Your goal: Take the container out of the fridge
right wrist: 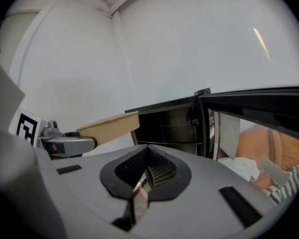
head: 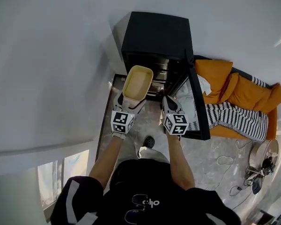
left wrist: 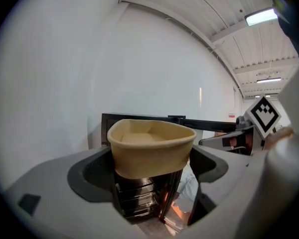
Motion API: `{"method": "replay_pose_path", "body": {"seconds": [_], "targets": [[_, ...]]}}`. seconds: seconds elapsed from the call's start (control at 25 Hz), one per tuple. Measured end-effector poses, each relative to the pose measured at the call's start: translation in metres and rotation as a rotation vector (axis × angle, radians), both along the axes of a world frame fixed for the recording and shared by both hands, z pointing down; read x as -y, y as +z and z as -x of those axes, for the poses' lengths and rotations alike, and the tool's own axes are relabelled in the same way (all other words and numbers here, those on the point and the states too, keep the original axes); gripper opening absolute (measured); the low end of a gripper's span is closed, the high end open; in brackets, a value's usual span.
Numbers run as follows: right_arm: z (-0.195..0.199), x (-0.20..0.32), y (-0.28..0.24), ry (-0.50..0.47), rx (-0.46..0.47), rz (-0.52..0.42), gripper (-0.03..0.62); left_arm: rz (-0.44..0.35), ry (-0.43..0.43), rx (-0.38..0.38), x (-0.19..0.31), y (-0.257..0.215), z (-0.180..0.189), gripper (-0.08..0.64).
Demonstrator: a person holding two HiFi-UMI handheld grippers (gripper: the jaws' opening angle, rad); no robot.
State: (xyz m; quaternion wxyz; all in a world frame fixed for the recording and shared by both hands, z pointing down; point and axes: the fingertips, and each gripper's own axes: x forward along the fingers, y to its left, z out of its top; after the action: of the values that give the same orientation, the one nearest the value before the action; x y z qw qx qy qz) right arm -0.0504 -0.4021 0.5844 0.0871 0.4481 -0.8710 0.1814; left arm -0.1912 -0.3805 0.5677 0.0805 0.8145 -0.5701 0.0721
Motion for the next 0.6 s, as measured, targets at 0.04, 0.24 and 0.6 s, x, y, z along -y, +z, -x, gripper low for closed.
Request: {"method": "replay_pose_path", "body": {"seconds": [0.04, 0.24, 0.6], "targets": [[0.004, -0.002, -0.002, -0.013, 0.002, -0.001, 0.008, -0.005, -0.006, 0.0, -0.005, -0.005, 0.004, 0.482], [0.021, -0.006, -0.01, -0.059, 0.005, -0.005, 0.008, -0.008, -0.04, -0.007, -0.031, -0.021, 0.026, 0.48], [0.045, -0.029, -0.016, -0.176, -0.058, -0.052, 0.008, -0.021, -0.129, -0.009, -0.102, -0.023, 0.061, 0.48]]}}
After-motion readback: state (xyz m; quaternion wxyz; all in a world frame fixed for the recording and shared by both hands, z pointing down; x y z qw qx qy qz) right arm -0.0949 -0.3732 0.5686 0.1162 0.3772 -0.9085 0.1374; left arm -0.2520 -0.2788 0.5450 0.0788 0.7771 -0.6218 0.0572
